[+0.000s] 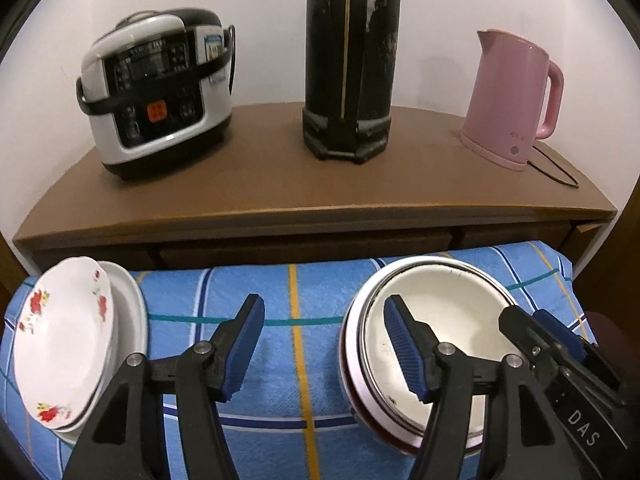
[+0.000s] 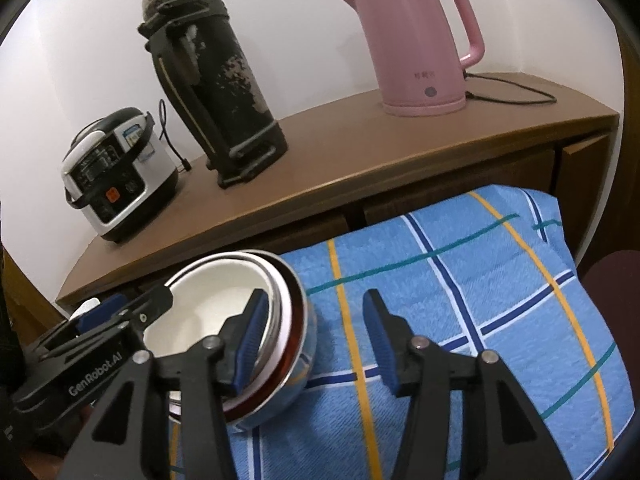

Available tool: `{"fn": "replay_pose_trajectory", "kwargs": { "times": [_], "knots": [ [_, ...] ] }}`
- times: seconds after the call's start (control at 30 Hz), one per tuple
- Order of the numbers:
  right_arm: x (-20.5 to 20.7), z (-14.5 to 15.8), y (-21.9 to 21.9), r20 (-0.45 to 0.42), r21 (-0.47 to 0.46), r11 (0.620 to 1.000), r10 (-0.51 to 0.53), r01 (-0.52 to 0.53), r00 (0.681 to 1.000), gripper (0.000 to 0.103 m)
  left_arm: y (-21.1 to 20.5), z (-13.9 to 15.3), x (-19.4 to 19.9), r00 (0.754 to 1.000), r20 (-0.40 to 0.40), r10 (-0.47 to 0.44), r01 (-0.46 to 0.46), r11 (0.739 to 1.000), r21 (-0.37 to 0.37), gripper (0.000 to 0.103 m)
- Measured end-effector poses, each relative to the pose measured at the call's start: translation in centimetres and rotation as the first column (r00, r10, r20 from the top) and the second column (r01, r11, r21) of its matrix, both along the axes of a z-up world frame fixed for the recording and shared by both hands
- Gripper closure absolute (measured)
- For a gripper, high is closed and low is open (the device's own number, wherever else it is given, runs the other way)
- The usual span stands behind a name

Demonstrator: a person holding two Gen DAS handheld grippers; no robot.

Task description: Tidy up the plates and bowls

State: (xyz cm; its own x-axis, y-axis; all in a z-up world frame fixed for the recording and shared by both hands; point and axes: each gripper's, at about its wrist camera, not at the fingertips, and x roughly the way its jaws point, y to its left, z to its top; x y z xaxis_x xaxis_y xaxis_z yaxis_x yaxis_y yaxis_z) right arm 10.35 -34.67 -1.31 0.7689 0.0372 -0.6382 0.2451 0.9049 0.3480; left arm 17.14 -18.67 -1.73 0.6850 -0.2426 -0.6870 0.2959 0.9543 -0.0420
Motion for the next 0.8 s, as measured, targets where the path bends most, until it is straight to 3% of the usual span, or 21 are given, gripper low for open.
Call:
{"fn": "replay_pose_trajectory", "kwargs": {
  "times": [0.17,0.3,0.73,0.8],
  "knots": [
    [0.5,-0.4,0.2,-0.008,0.001,1.0,0.006,-0.006,1.0,0.053,-0.5,-0.8,0.4,1.0,-0.025,-0.002,0.002,1.0,-0.001,0.039],
    [0.8,-0.6,0.5,-0.01,0.011,1.0,0.017,-0.017,1.0,0.059,-0.8,-1.6,0.8,0.999,-0.037,0.007,-0.006,1.0,0.01,0.039],
    [1.7,-1.2,1.1,-0.031,0.029,0.999,0.038,-0.037,0.999,0.059,-0.3,-2.5,2.3,0.996,-0.088,0.017,-0.021,0.999,-0.044,0.039],
    [1.8,-1.4,1.0,-0.036,0.053,0.998,0.044,-0.042,0.998,0.065,-0.4,-2.6,2.3,0.996,-0.091,0.015,-0.019,0.999,-0.046,0.039]
  ]
}}
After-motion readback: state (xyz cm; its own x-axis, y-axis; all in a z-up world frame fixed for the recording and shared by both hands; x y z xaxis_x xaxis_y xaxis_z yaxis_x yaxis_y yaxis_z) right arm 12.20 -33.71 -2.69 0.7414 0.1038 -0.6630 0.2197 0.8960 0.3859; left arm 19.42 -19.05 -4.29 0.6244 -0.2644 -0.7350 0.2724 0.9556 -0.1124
